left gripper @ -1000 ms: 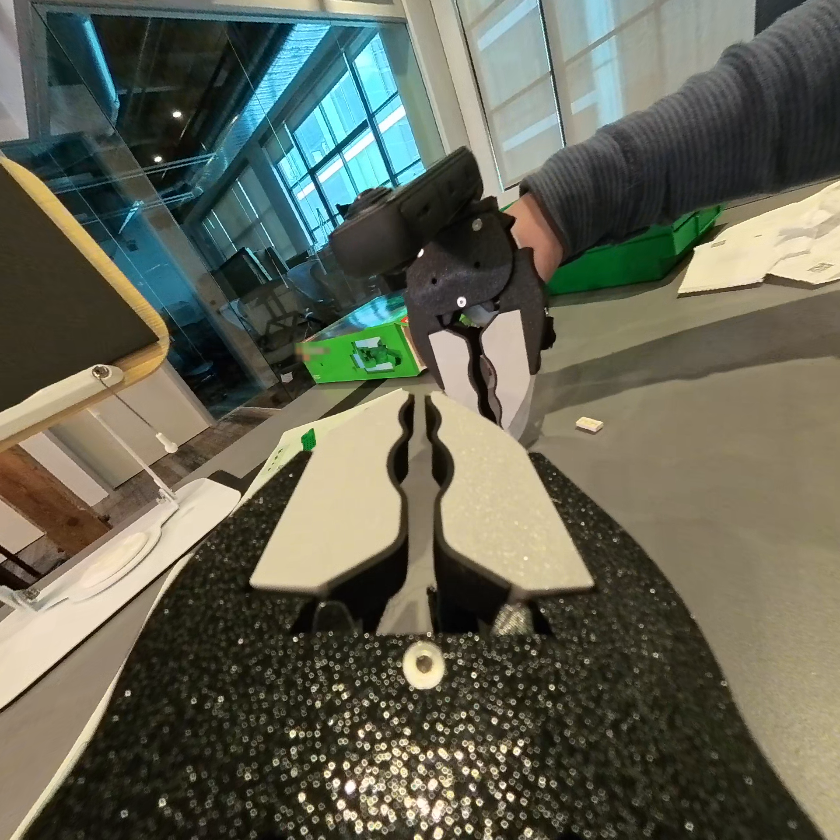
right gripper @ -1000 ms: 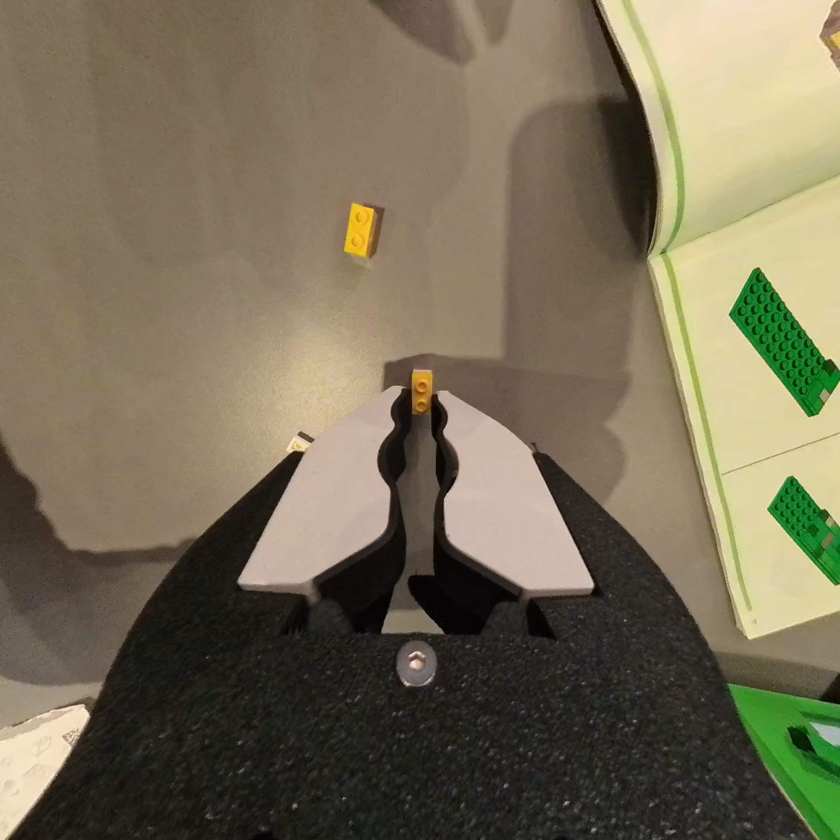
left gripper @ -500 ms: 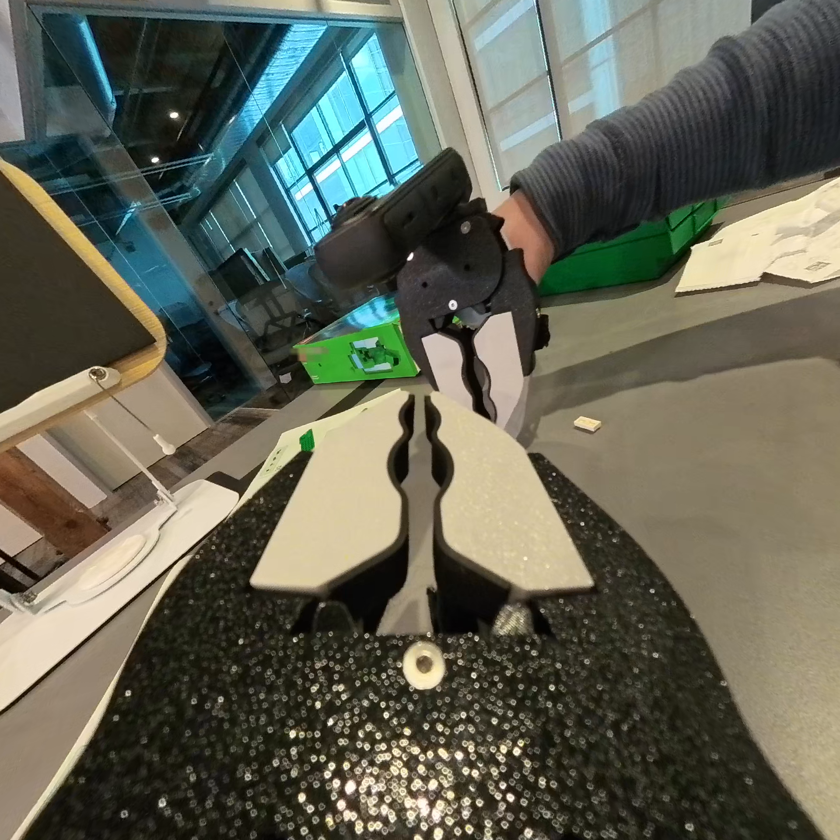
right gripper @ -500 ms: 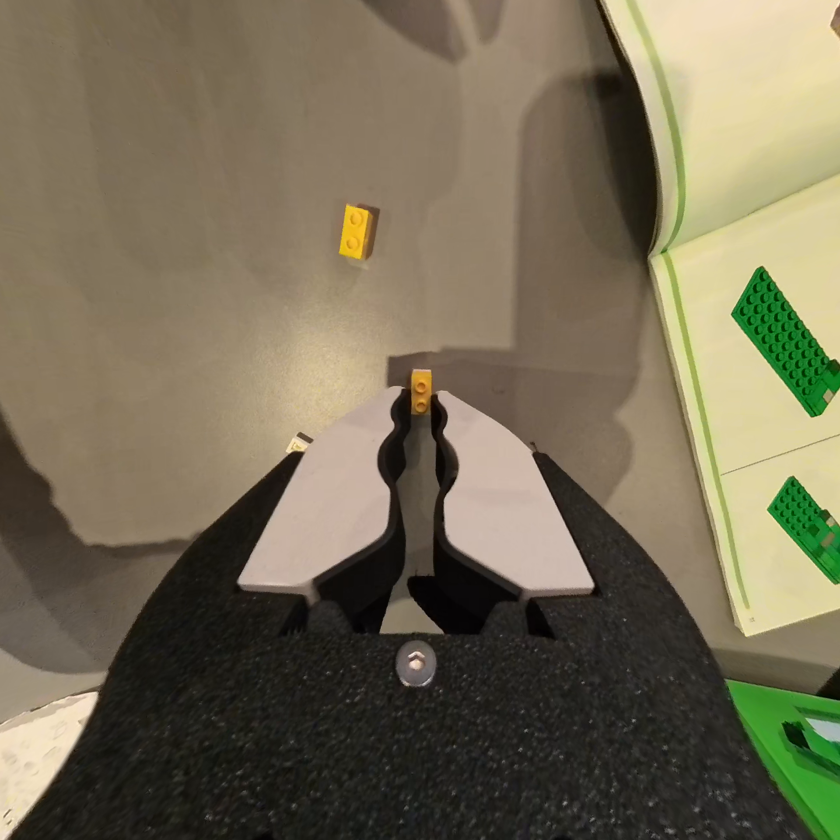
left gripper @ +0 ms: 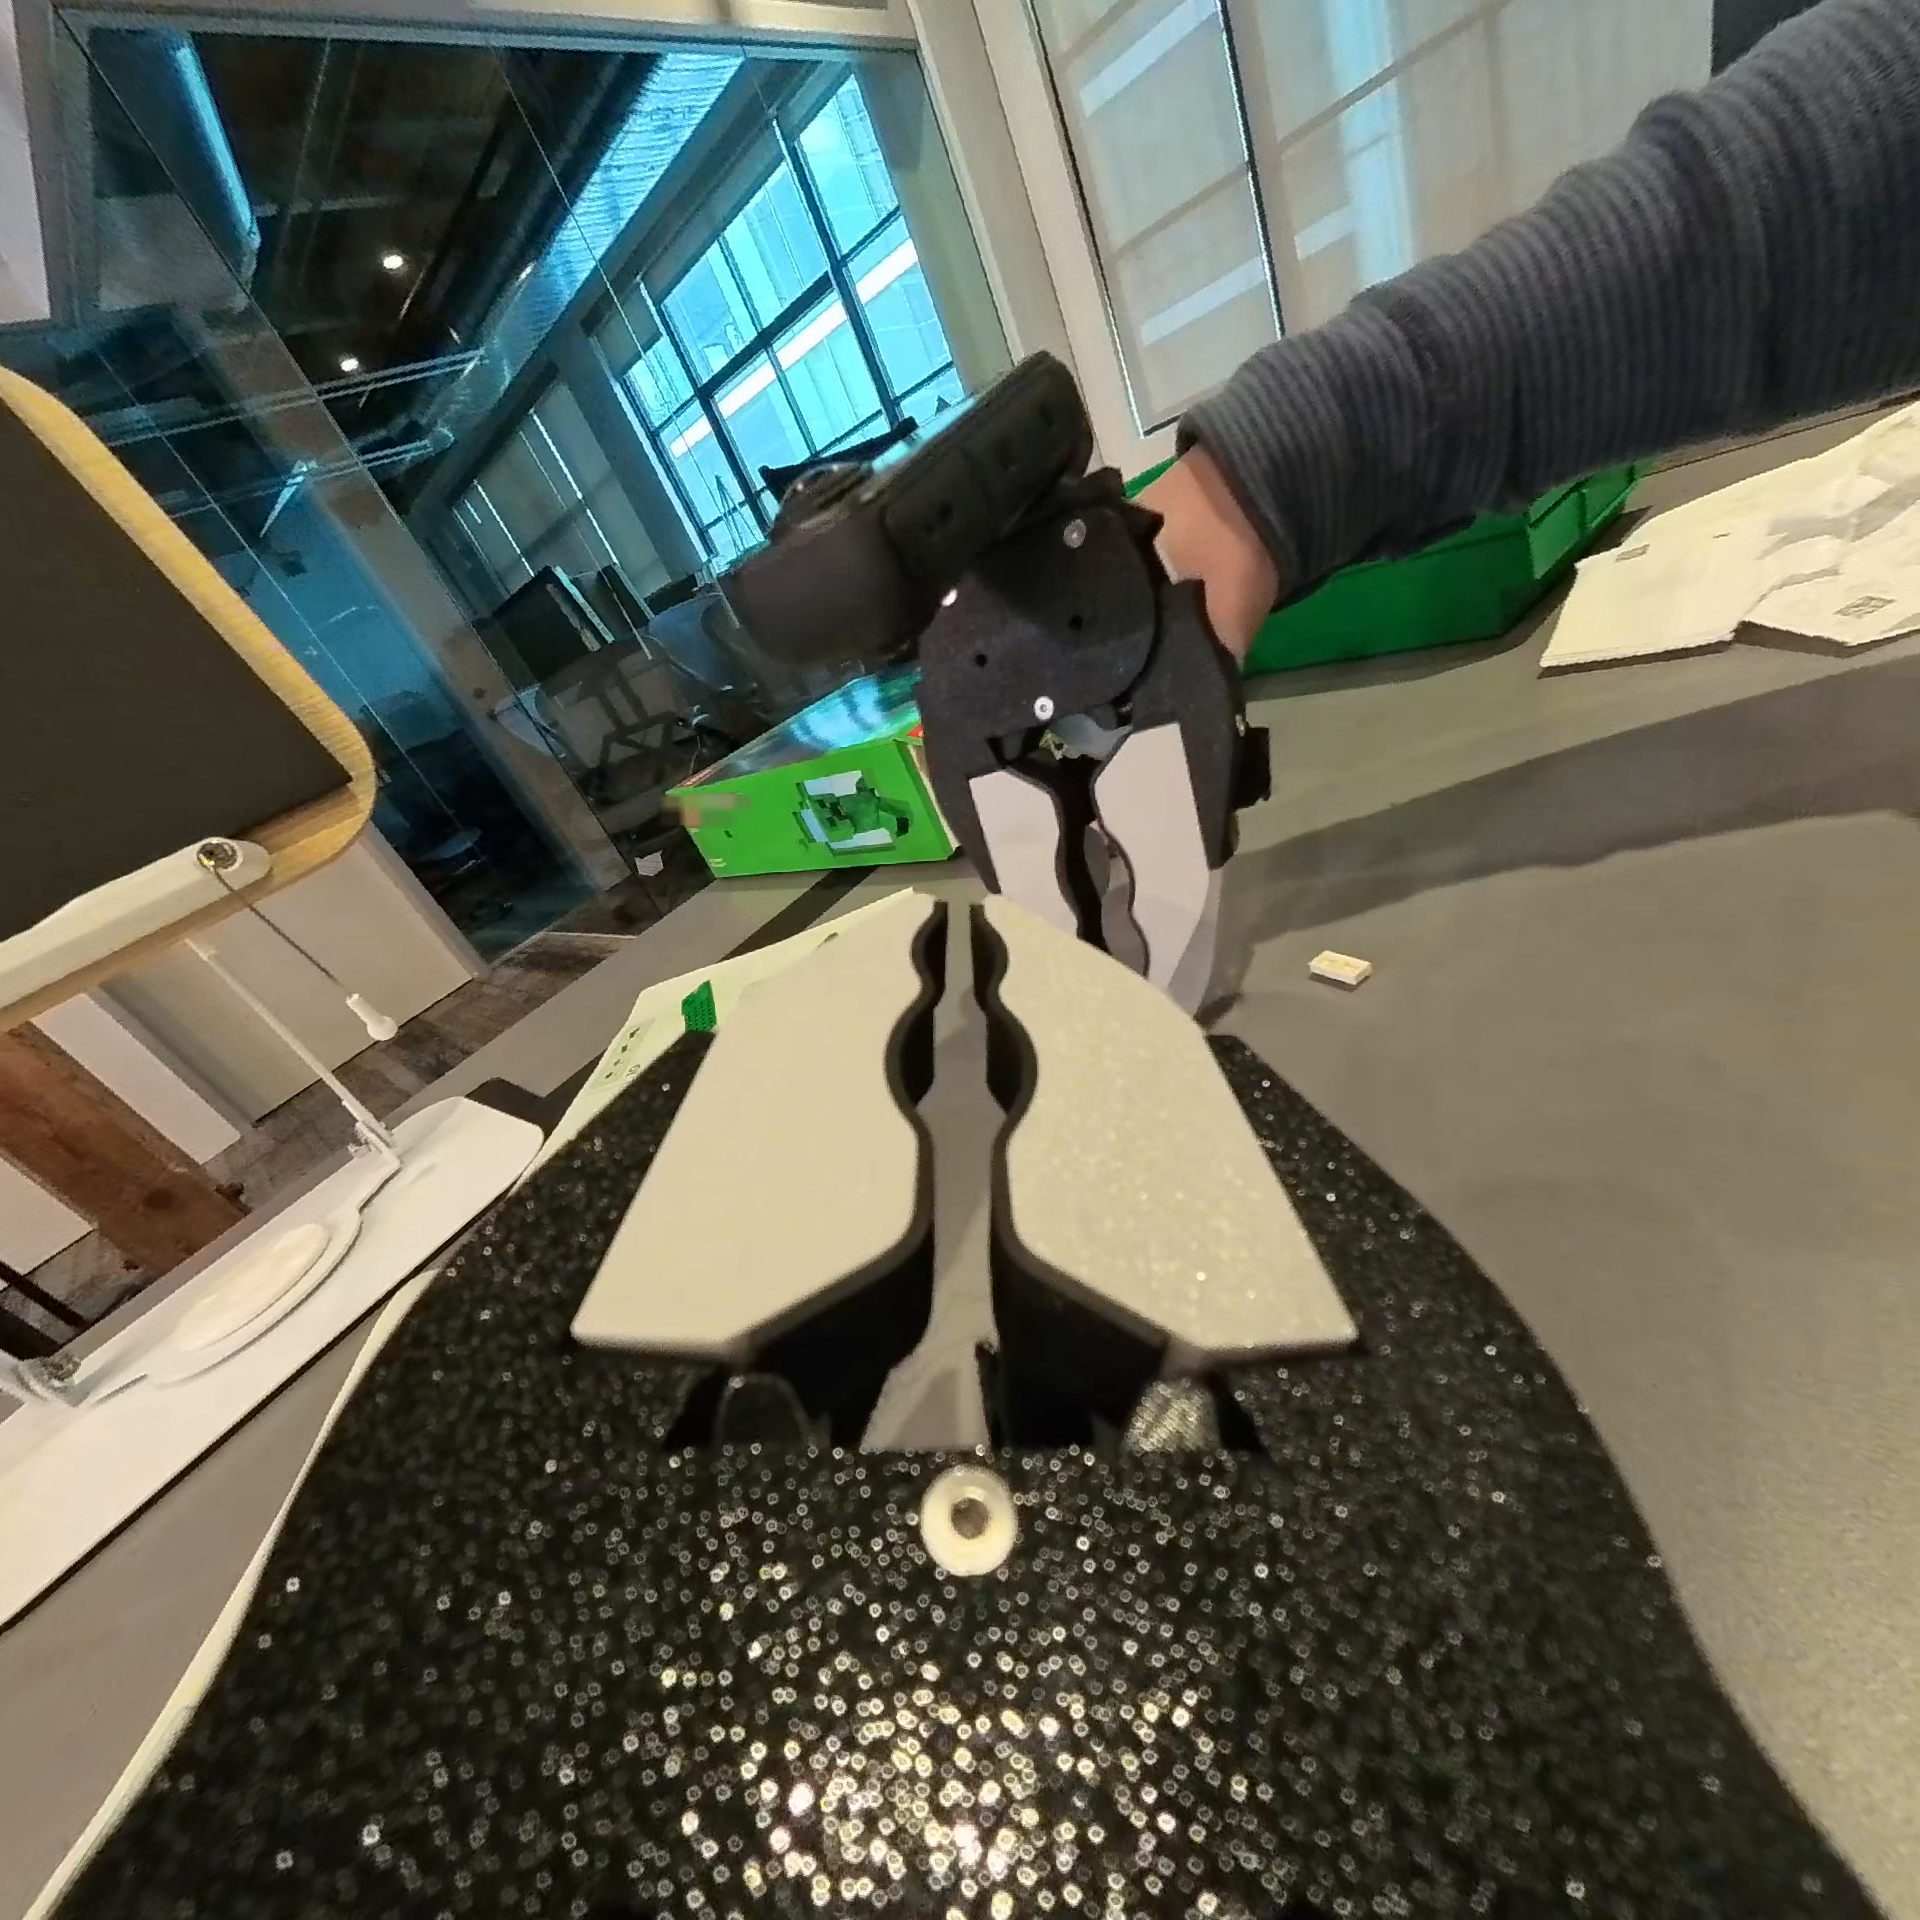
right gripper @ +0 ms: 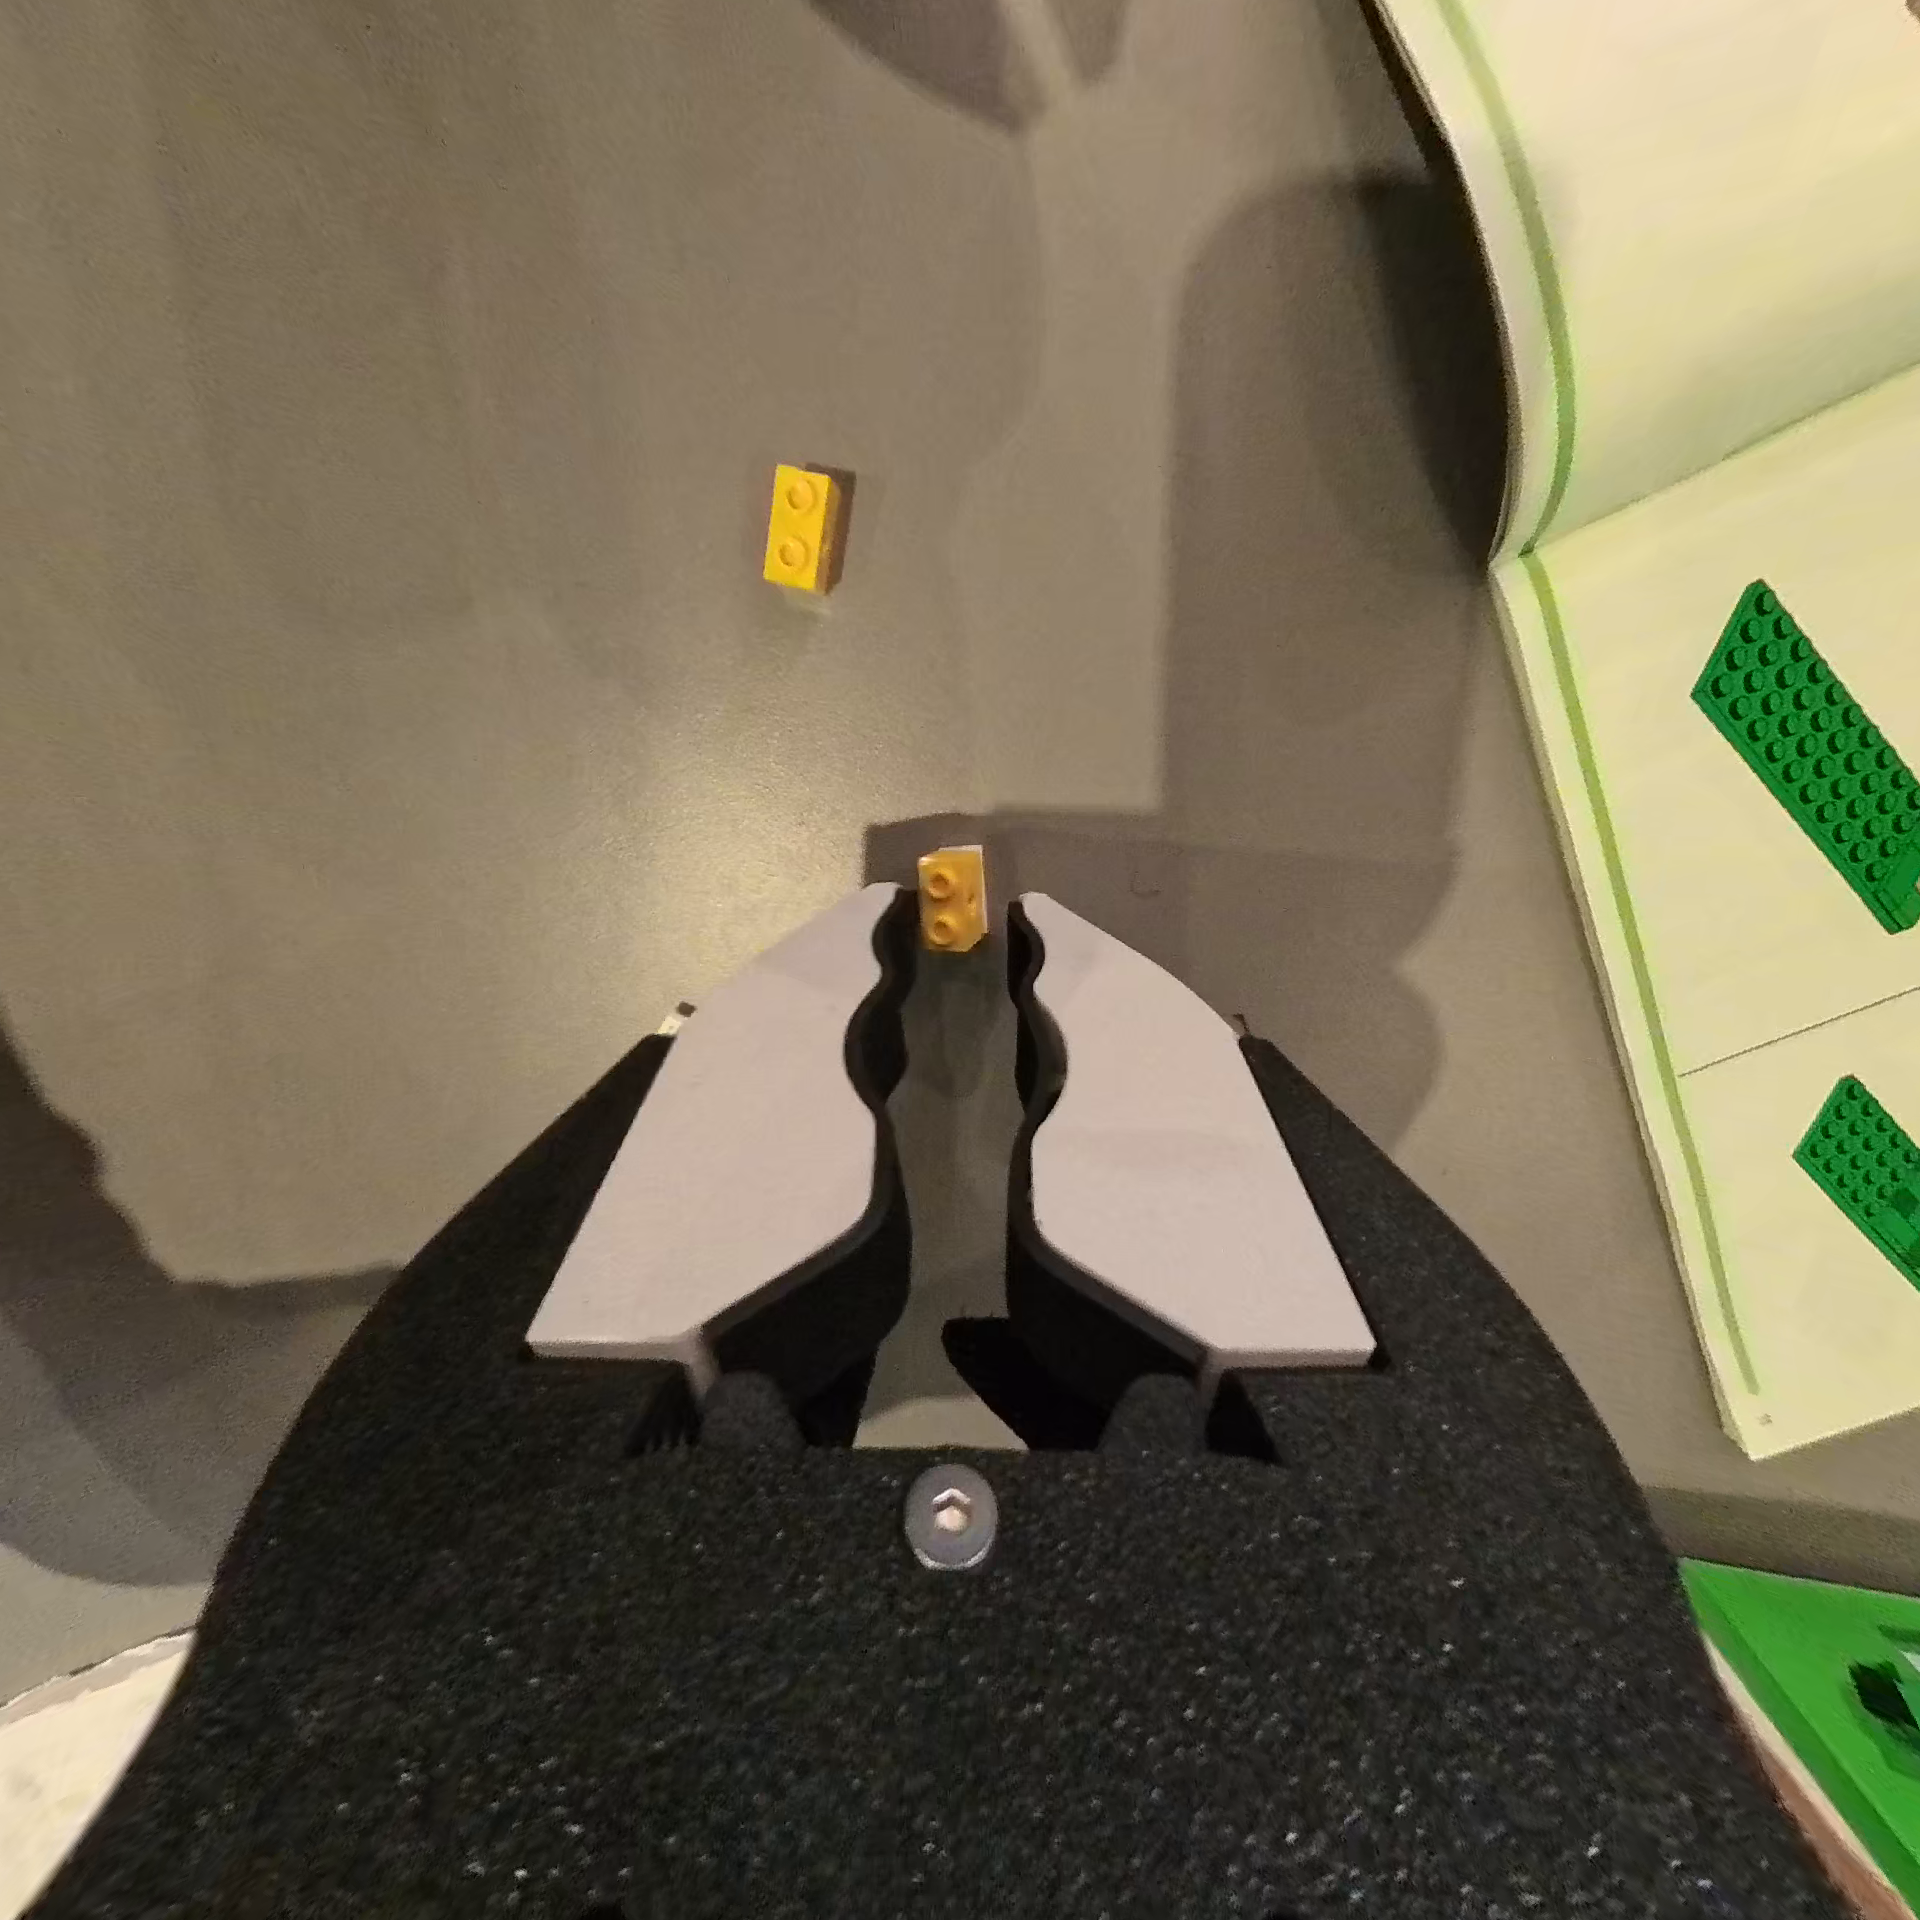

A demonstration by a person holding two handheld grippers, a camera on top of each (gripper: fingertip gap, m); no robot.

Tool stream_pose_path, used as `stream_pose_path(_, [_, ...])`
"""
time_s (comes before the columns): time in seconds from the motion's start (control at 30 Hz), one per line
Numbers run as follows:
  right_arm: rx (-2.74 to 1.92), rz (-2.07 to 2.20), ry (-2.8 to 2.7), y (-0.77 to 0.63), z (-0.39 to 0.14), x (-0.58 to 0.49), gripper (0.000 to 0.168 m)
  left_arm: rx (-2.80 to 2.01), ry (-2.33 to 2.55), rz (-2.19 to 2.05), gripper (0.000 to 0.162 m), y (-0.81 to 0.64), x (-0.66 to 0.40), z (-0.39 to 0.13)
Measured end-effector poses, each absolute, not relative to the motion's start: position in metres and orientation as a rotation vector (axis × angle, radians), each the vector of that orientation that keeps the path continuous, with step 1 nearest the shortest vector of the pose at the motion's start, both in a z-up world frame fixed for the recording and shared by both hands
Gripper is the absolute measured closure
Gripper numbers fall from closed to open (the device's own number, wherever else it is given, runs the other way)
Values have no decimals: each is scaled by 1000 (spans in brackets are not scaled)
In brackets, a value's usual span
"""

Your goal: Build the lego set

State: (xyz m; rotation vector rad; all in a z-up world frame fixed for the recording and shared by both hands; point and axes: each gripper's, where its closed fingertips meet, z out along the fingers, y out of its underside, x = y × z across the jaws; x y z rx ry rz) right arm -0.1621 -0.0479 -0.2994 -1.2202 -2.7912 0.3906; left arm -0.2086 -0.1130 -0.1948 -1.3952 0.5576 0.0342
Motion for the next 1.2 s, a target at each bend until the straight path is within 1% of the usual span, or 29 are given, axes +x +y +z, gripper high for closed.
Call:
stream_pose_path(0.13, [-1224, 373, -2811, -48, -301, -163, 153, -1396, 559, 33, 158, -113, -208, -195])
stream_pose_path(0.37, [-1240, 358, -2825, -47, -304, -164, 158, -1396, 559, 31, 158, -113, -208, -195])
stream_pose_path(0.57, [-1269, 413, -2801, -51, -304, -166, 160, -1397, 560, 29, 158, -113, -209, -195])
stream_pose_path(0.7, [-1403, 568, -2694, -51, -302, -171, 160, -1405, 567, 44, 158, -113, -211, -196])
stream_pose_path(0.83, [-1532, 836, -2559, -56, -293, -177, 160, -1432, 594, 85, 153, -112, -216, -200])
stream_pose_path(0.9, [-1573, 887, -2528, -55, -292, -176, 160, -1457, 603, 107, 152, -110, -219, -204])
stream_pose_path(1.03, [-1557, 802, -2559, -52, -295, -170, 160, -1454, 610, 111, 152, -110, -219, -205])
stream_pose_path(1.2, [-1494, 430, -2683, -41, -298, -156, 160, -1458, 630, 119, 153, -109, -215, -207])
